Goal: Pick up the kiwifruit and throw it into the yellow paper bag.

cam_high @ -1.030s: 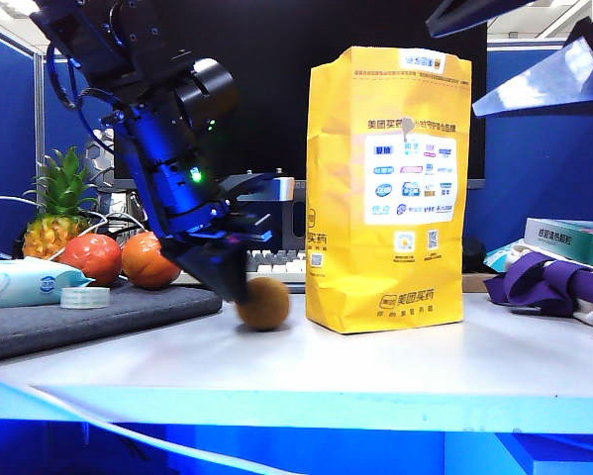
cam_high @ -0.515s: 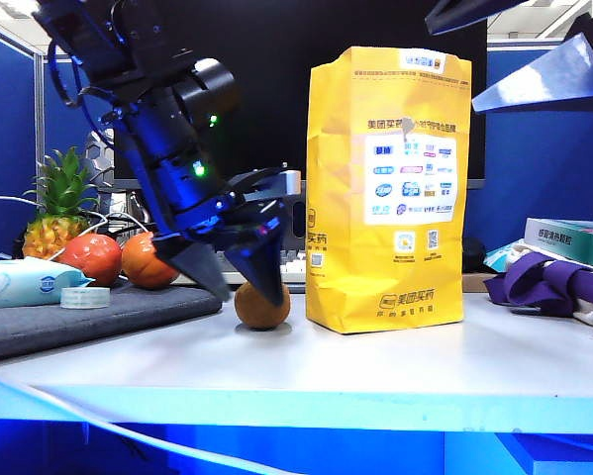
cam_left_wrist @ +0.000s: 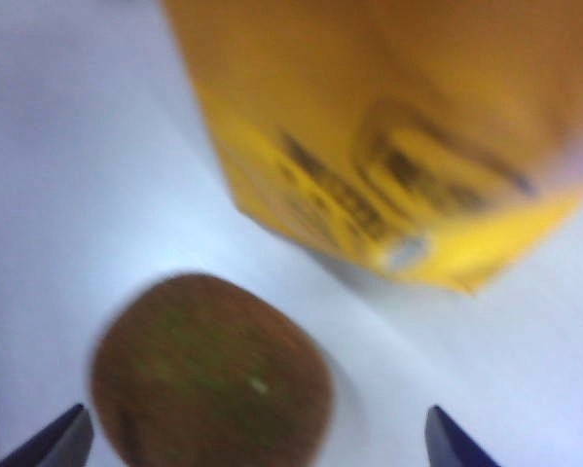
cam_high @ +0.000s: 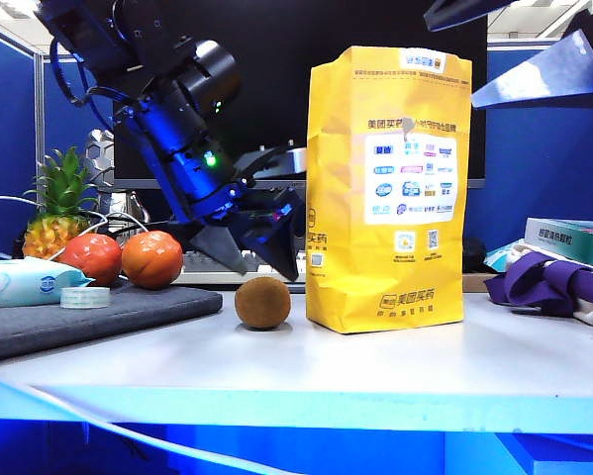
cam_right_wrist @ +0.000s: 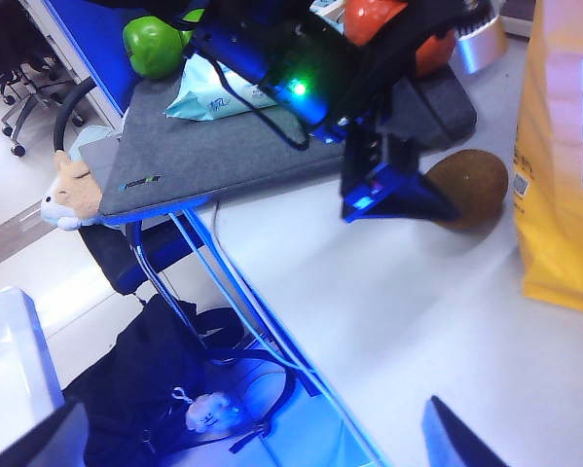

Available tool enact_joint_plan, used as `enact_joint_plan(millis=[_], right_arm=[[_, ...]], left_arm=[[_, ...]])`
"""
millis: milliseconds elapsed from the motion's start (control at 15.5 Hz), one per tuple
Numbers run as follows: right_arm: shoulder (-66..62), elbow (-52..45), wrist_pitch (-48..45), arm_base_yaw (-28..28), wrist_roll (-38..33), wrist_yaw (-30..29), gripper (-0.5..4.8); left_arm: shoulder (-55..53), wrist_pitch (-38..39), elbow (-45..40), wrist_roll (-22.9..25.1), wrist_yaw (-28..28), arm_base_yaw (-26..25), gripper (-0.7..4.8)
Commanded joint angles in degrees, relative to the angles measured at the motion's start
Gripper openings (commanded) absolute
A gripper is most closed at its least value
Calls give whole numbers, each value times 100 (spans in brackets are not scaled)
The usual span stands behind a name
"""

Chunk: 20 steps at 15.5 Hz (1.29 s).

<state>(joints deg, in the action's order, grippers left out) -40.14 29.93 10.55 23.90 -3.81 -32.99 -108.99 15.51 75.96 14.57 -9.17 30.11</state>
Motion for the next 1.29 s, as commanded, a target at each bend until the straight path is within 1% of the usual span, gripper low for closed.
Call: enact_joint_plan(millis=[64,322,515,579,965,1030,1094,1158,1287], right_arm=[[4,37,-184,-7,129,92,479],[-2,37,-295,-9,243,136,479],[-66,37,-435,-9,238,136,479],[-74,37,-442,-9,238,136,479],[-74,37,-444,-9,238,142,479],[-74,37,-450,-9,238,160,479],[-74,37,-457,-9,240,164,479],[-74,37,-463,-9,240,192,479],[-74,37,-463,-9,240,225,479]], left_arm=[[13,-192,37,11,166,0,479],[-26,-203,35,37,245,0,479],[-83,-223,37,42,227,0,479],[-151,-216,39,37,146,0,479],[-297,-197,72,2,136,2,476],[-297,-170,72,2,144,0,324],[-297,-138,79,7,142,0,186],[-295,-133,79,7,142,0,174],[-289,-85,90,24,142,0,174]])
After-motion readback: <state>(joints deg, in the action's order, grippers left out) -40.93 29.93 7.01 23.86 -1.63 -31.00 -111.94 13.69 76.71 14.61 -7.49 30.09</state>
